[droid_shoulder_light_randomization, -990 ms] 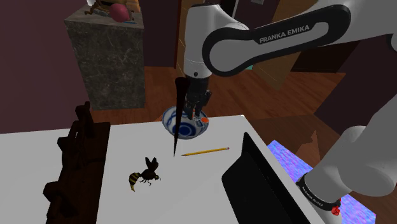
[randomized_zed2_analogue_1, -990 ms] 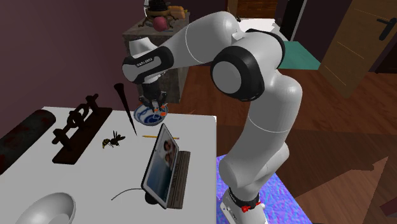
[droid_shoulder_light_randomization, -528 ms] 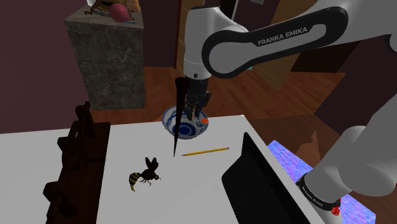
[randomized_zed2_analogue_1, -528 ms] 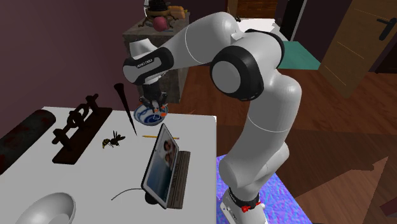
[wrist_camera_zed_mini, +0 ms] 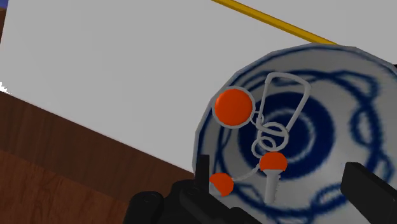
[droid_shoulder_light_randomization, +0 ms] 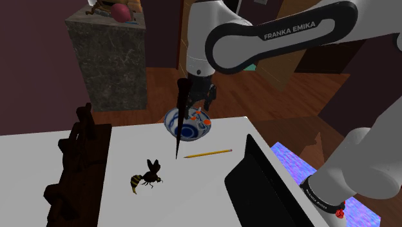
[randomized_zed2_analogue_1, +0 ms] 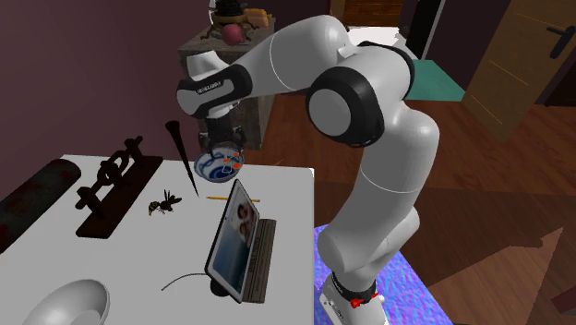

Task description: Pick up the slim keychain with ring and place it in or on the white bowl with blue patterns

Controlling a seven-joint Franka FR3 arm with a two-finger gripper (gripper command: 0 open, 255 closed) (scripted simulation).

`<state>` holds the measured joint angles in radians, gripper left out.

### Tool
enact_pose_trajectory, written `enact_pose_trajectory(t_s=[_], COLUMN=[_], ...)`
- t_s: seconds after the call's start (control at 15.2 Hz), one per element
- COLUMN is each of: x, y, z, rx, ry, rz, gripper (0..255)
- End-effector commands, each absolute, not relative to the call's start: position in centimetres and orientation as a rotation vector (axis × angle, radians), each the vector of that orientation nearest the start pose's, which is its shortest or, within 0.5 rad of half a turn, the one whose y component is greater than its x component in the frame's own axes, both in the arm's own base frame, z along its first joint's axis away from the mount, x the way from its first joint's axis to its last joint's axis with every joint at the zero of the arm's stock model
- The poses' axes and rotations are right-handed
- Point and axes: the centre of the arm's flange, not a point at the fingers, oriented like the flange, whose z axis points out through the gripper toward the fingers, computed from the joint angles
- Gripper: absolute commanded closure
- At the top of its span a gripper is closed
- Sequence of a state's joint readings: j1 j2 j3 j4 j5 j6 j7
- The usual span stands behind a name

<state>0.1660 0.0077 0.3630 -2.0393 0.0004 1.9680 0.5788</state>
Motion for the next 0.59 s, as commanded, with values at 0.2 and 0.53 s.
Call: enact_pose_trajectory(t_s=[0.2,0.53], x=[47.2,47.2], y=[27.7,27.7], z=[46.8,46.8], rx=[-3.178,-3.178], ry=[0.079,0.079], rz=[0.11,0.11], gripper=[0,0])
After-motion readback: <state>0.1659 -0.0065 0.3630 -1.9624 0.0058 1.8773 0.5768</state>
